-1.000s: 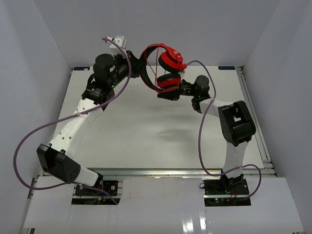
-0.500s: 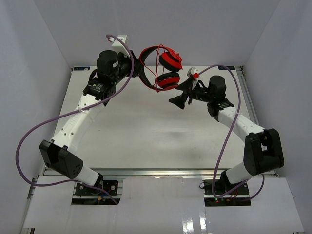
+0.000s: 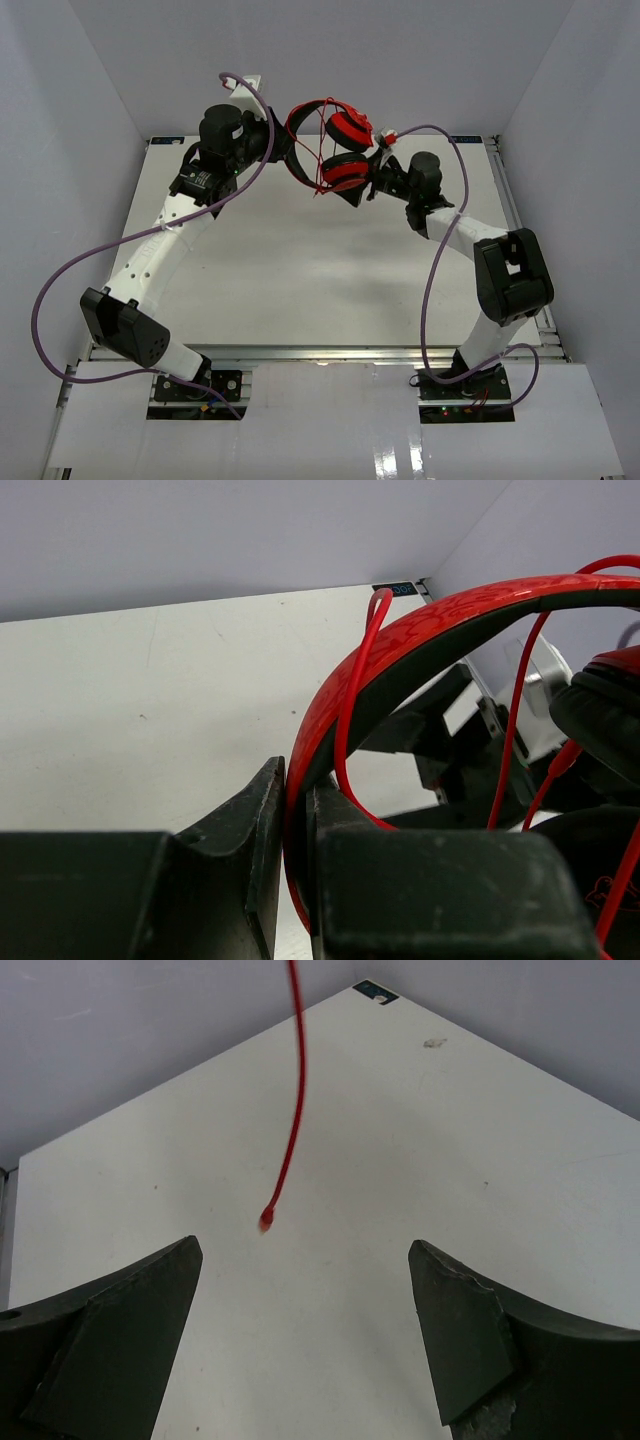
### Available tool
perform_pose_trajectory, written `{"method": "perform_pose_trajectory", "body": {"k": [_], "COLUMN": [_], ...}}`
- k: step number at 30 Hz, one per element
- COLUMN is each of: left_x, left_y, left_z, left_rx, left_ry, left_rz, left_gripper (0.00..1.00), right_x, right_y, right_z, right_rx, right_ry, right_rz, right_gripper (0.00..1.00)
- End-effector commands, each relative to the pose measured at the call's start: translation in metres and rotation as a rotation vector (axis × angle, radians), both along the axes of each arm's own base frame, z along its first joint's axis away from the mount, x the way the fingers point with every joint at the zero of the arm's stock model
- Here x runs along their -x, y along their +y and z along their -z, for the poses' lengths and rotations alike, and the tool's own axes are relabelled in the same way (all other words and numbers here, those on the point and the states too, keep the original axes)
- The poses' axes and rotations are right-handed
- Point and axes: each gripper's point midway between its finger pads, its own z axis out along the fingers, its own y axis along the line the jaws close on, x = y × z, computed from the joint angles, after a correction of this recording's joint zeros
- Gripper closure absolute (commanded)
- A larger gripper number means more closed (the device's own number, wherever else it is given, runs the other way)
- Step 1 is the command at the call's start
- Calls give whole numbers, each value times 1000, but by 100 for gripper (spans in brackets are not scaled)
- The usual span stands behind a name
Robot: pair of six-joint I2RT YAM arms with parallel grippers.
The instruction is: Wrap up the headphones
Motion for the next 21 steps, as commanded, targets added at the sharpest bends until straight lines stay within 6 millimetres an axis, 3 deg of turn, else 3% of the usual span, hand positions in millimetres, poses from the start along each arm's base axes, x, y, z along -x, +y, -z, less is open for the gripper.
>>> {"method": "perform_pose_trajectory", "body": {"k": [1, 7, 9, 12, 18, 21], "left_x": [21, 20, 20, 20, 22, 22], "left_y": [2, 1, 0, 0, 3, 4], "left_z": [-47, -43, -42, -45, -46, -46], "left_rx": [99, 103, 106, 109, 104, 101], "left_ry": [-75, -62, -58, -63, -69, -71], "left_rz": [24, 25, 27, 28, 18, 11], "left_gripper": [100, 100, 100, 100, 100, 100], "right_x": [-51, -45, -48, -52, -48, -46], "right_y": [15, 43, 51, 60, 73, 73], "right_z": [-43, -61, -53, -47, -42, -41], "right_rx": [-85, -152, -155, -177, -197, -187], "right_ry": [20, 36, 70, 137, 193, 176], "right_rz": [104, -18, -33, -74, -143, -158], "right_gripper": [9, 2, 2, 18, 41, 64]}}
